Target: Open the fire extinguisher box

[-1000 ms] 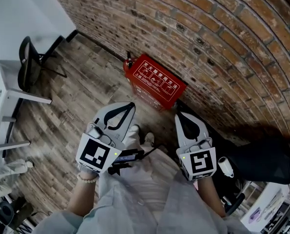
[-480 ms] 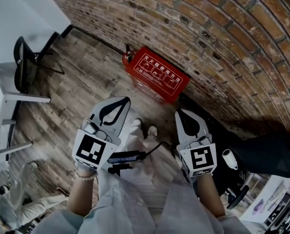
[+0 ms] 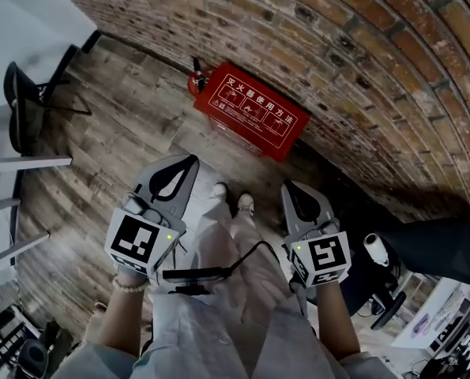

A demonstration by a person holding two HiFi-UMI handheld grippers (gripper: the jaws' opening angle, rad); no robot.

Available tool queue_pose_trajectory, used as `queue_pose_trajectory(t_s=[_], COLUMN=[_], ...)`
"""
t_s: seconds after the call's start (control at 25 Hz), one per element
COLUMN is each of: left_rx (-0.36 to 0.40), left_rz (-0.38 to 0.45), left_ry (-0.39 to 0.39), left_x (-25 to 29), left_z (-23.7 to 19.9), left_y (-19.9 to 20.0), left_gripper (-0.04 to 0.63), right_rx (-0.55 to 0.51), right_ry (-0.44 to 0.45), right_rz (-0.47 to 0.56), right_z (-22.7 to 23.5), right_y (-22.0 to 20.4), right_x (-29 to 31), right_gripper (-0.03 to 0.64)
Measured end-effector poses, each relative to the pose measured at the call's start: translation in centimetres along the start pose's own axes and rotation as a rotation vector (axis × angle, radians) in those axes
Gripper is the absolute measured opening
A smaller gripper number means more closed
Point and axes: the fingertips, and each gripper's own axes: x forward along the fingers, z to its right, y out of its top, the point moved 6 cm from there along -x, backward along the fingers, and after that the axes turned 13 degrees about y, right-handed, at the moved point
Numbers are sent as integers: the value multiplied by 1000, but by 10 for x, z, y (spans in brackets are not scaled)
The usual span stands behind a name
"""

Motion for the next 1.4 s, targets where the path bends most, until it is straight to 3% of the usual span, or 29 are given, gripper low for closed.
queue_pose_trajectory(t_s=[0.48, 0.84, 1.0, 1.24, 1.4], left_rx=[-137, -247, -309, -414, -425], left_rz=[-115, -210, -250, -300, -347], left_ry=[-68, -67, -84, -118, -134], left_x=[62, 105, 127, 158, 178], left_z=[-22, -44, -47, -46, -43], left_y=[-68, -115, -140, -170, -194], left_gripper=[-3, -3, 62, 104, 109], right_rx=[217, 433, 524, 662, 739], right_ry=[-20, -43, -40, 0, 19], right_rz=[-25, -11, 11, 55, 76], right_z=[45, 70, 78, 83, 85], right_y=[-63, -118, -138, -161, -175], right_x=[51, 80, 94, 124, 146], right_gripper=[-2, 58, 98, 150, 153])
